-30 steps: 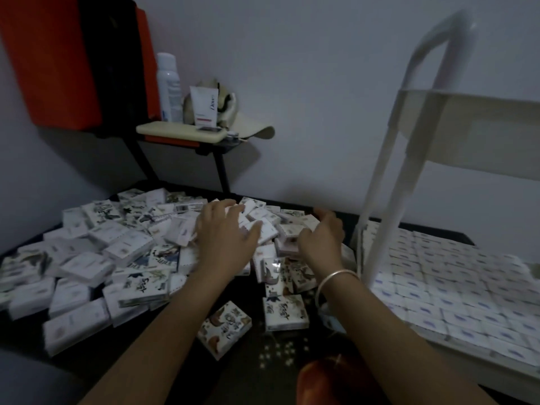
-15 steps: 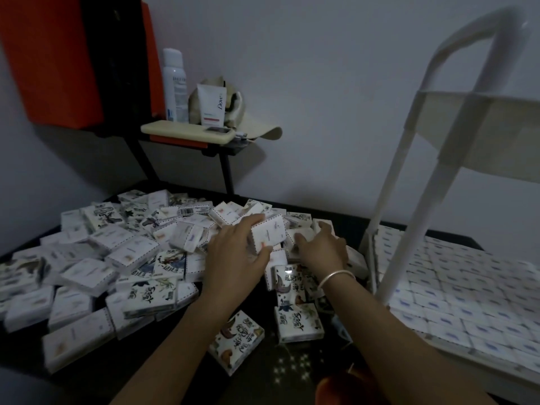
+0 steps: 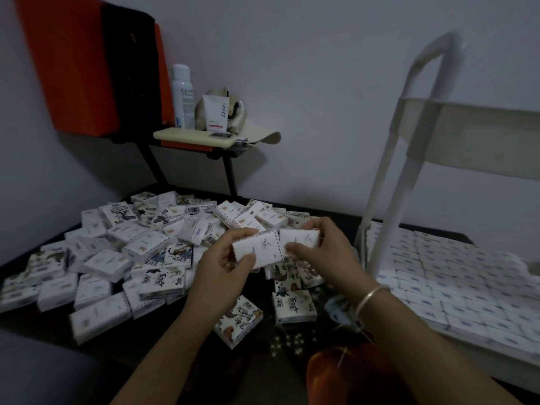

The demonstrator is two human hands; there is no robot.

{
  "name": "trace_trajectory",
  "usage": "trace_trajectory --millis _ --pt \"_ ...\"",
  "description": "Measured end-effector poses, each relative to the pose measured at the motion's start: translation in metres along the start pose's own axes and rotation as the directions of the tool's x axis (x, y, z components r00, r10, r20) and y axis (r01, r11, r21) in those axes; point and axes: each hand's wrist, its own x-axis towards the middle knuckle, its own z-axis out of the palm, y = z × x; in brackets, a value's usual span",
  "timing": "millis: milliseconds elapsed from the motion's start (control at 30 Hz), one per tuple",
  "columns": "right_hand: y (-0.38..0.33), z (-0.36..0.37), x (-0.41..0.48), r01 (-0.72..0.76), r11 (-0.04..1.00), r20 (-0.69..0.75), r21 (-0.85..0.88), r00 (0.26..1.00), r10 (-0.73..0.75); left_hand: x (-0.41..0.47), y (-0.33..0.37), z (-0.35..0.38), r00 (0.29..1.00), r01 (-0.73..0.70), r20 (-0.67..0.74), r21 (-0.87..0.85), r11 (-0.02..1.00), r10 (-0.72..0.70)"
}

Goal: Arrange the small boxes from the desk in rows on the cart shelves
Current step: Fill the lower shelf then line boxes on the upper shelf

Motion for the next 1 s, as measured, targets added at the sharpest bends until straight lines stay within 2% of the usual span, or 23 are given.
trace_trajectory --millis 267,467,600,733,833,900,1000 --pt "0.006 -0.055 -0.076 0.039 0.999 0.031 0.0 0.999 -0.039 -0.023 0.027 0.027 0.981 -0.084 0.17 -0.059 0.995 0.093" --pt "0.032 -0.117 -0.106 0.019 1.0 -0.034 -0.023 0.999 -0.02 -0.036 0.045 0.082 0.937 -0.219 0.249 -0.127 0.967 0.245" --pt "0.059 -0.162 -0.119 -0.051 0.998 -0.168 0.03 0.984 0.056 -0.037 0.045 0.13 0.897 -0.221 0.362 -0.13 0.967 0.254" --pt "0.084 -0.207 -0.123 -0.102 0.993 -0.338 0.065 0.934 0.118 -0.03 0.045 0.187 0.88 -0.189 0.419 -0.126 0.974 0.225" --pt "0.101 -0.244 -0.119 -0.132 0.99 -0.47 0.043 0.872 0.137 -0.017 0.04 0.238 0.899 -0.167 0.392 -0.107 0.98 0.196" --pt "0.11 -0.268 -0.111 -0.138 0.988 -0.548 0.072 0.822 0.155 -0.007 0.038 0.272 0.925 -0.098 0.358 -0.105 0.99 0.129" --pt "0.126 -0.296 -0.092 -0.112 0.993 -0.649 -0.029 0.758 0.066 0.003 0.035 0.312 0.942 0.027 0.335 -0.072 0.997 -0.001"
